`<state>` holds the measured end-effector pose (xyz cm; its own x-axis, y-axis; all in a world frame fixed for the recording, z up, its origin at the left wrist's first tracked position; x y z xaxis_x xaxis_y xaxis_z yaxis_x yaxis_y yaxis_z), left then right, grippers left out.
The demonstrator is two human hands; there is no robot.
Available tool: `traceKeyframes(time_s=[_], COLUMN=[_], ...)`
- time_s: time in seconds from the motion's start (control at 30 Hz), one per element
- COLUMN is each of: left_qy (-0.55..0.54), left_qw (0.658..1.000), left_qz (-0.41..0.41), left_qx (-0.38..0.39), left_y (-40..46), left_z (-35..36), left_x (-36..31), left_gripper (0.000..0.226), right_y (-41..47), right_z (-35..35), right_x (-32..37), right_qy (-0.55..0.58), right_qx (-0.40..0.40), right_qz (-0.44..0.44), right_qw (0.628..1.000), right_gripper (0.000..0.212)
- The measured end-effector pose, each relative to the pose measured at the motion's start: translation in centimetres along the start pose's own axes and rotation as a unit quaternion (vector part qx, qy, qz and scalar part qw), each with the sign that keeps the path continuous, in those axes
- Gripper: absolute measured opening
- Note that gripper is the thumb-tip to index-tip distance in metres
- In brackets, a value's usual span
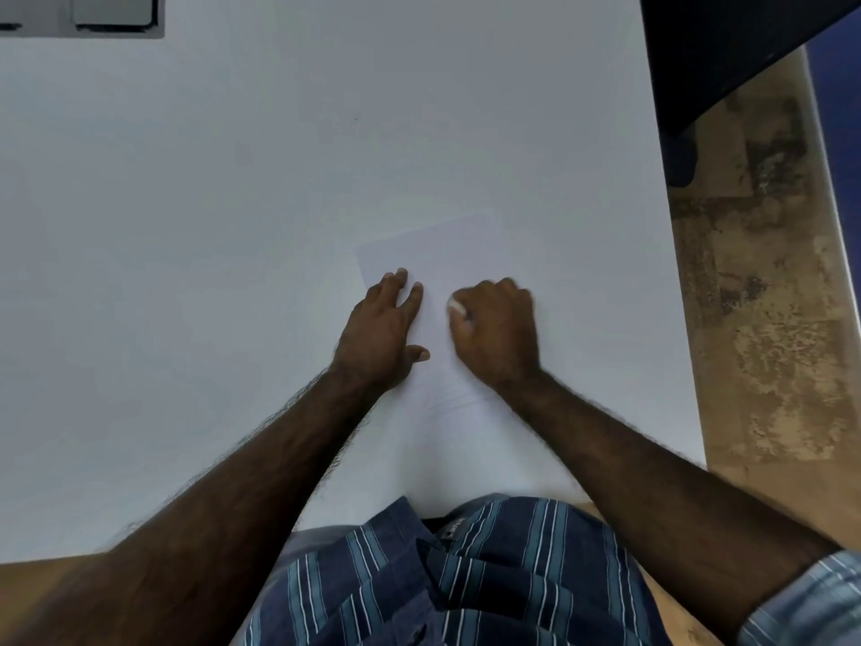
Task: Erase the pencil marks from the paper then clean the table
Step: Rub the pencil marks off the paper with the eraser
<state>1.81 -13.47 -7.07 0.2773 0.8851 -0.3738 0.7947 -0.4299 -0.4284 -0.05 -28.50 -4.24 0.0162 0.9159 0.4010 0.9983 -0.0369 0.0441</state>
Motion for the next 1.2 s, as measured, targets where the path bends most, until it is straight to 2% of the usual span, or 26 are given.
traceKeyframes(time_s=[0.07, 0.13, 0.3, 0.37, 0.47, 0.5, 0.57, 0.63, 0.7, 0.83, 1.03, 1.2], left_qy=[-0.004, -0.001, 0.002, 0.001, -0.012, -0.011, -0.005, -0.006, -0.005, -0.001, 0.031, 0.019], left_qw=[1.0, 1.0, 1.0, 1.0, 1.0, 1.0, 1.0, 1.0, 1.0, 1.0, 0.999, 0.999], left_qz=[0.009, 0.009, 0.004, 0.005, 0.008, 0.007, 0.004, -0.001, -0.005, -0.005, -0.002, -0.001], left_qx=[-0.003, 0.001, 0.002, -0.002, -0.01, -0.008, -0.004, -0.002, -0.001, 0.005, 0.007, -0.036], left_y=[0.0, 0.0, 0.0, 0.0, -0.1, 0.0, 0.0, 0.1, 0.0, 0.0, 0.2, 1.0], left_z=[0.0, 0.0, 0.0, 0.0, -0.1, -0.1, -0.1, 0.0, 0.0, 0.0, -0.8, -2.3], left_x=[0.0, 0.0, 0.0, 0.0, 0.0, 0.0, 0.0, 0.0, 0.1, 0.0, -0.9, -1.8], left_gripper=[0.1, 0.1, 0.101, 0.101, 0.098, 0.098, 0.1, 0.101, 0.102, 0.102, 0.098, 0.089], right_y=[-1.6, -1.6, 1.9, 1.2, -1.0, -0.9, 0.8, 2.6, 3.3, 2.7, 0.7, 0.6], right_z=[1.6, 1.7, -0.7, 0.0, 2.4, 2.3, 1.2, -0.4, -0.8, -1.2, -1.1, -1.1], right_x=[2.9, 3.3, -1.9, -0.2, 3.9, 3.7, 1.6, -1.4, -3.2, -3.3, -3.7, -3.8], right_qy=[-0.002, -0.02, -0.01, 0.009, 0.005, -0.007, -0.022, -0.024, 0.017, 0.07, 0.031, 0.035], right_qx=[0.062, 0.07, -0.032, -0.024, 0.07, 0.073, 0.032, -0.019, -0.027, 0.004, 0.026, 0.011], right_qz=[-0.108, -0.15, 0.059, 0.031, -0.101, -0.117, -0.069, 0.033, 0.093, 0.068, 0.043, 0.047], right_qw=[0.992, 0.986, 0.998, 0.999, 0.992, 0.99, 0.997, 0.999, 0.995, 0.995, 0.998, 0.998], right_gripper=[0.015, 0.014, 0.012, 0.014, 0.021, 0.021, 0.016, 0.012, 0.012, 0.007, 0.004, 0.005])
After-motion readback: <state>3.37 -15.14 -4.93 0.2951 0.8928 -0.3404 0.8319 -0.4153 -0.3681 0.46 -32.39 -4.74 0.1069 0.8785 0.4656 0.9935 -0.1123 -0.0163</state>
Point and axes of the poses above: each hand's wrist, its own y-axis towards the middle knuckle, its own z-axis out of the palm, x = y × z, the point moved 9 cm from there along y, towards the middle knuckle, and after that the axes turned 1 degree about x, right-handed, at the moved point
